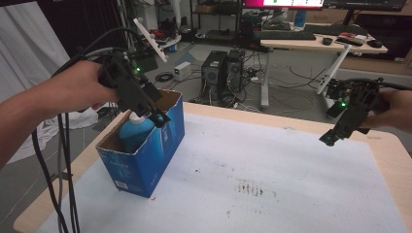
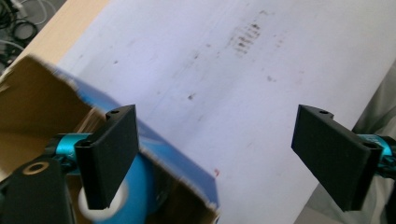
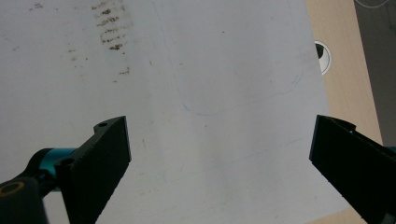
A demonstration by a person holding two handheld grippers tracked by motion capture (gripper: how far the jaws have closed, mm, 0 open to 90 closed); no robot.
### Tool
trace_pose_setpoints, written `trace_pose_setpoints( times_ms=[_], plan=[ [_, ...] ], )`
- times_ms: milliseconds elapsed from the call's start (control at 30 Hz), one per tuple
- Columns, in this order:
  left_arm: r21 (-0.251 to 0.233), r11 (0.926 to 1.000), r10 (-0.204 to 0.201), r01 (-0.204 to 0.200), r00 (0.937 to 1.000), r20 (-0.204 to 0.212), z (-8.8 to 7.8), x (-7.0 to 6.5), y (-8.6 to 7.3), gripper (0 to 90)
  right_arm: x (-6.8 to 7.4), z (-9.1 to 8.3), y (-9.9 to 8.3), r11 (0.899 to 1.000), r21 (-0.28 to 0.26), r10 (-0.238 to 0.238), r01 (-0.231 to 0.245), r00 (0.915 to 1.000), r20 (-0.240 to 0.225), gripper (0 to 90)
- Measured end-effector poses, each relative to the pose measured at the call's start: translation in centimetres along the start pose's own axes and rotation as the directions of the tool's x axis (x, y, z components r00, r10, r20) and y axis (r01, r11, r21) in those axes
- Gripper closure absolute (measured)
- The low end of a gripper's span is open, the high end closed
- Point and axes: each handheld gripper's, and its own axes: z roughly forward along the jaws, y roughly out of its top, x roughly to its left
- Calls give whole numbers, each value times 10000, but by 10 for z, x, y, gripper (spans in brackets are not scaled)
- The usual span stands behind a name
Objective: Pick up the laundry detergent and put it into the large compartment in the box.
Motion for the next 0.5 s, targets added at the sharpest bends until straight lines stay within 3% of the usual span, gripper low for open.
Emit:
trace_pose_setpoints(
  times_ms=[100, 200, 367, 400, 500],
  plan=[
    [-1, 9990, 448, -448, 9990, 45, 11, -11, 16, 19, 4, -2, -2, 9998, 45, 169, -169, 9999, 18, 44],
    [332, 9950, 946, -942, 9955, -79, 25, -18, 26, 16, 4, -3, -4, 9999, -109, -19, 19, 10000, 37, 44],
    [552, 9915, 1190, -1179, 9928, -159, 34, -22, 32, 16, 6, -4, -6, 9998, -179, 66, -64, 10000, 73, 44],
    [673, 9870, 1470, -1457, 9890, -156, 44, -28, 38, 17, 7, -4, -7, 9997, -167, 157, -156, 9999, 72, 44],
    [567, 9876, 1471, -1464, 9891, -78, 53, -32, 47, 17, 7, -4, -7, 9997, -231, 62, -60, 10000, 59, 44]
  ],
)
